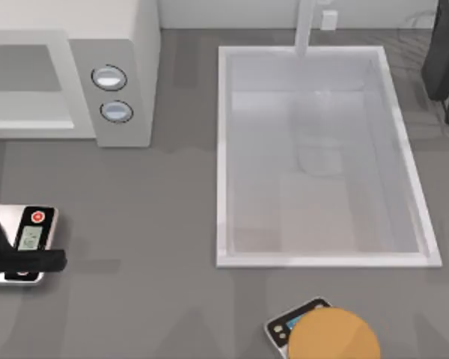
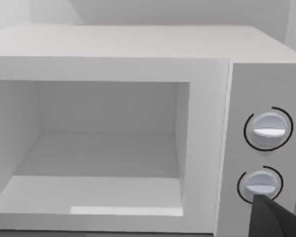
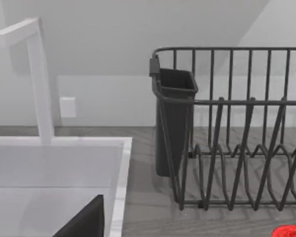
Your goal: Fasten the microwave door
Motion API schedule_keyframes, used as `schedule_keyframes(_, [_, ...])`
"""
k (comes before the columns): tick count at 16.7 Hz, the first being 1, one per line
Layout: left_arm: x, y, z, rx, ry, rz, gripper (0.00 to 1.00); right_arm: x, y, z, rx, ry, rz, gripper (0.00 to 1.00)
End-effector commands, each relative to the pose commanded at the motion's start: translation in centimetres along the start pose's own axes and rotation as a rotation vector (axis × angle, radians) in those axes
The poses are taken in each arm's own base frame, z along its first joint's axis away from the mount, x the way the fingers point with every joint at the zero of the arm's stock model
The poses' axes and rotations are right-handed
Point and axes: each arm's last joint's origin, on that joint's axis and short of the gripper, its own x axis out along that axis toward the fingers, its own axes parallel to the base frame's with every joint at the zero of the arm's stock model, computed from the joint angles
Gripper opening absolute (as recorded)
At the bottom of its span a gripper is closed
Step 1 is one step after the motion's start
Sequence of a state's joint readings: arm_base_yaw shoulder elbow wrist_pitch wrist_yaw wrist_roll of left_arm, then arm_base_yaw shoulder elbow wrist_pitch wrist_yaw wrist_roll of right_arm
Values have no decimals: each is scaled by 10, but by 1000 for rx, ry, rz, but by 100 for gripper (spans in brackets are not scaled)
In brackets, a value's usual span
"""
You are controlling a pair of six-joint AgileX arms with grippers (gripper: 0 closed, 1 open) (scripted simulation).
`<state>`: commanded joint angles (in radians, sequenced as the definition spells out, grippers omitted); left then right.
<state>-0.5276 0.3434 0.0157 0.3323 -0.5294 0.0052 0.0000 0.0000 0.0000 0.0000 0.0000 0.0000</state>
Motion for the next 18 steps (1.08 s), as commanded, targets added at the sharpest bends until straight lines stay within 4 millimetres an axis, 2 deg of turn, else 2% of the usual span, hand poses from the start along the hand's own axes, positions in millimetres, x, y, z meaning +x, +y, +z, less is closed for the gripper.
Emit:
schedule_keyframes(7, [4,1,6,40,24,3,0,0,0,0,0,0,0,100])
schedule_keyframes(10, [22,8,26,170,121,18,0,0,0,0,0,0,0,100])
schedule_keyframes(12, [44,20,44,271,232,34,0,0,0,0,0,0,0,100])
schedule_keyframes(15, [87,59,67,374,451,52,0,0,0,0,0,0,0,100])
schedule_keyframes(18, [120,128,78,361,666,52,0,0,0,0,0,0,0,100])
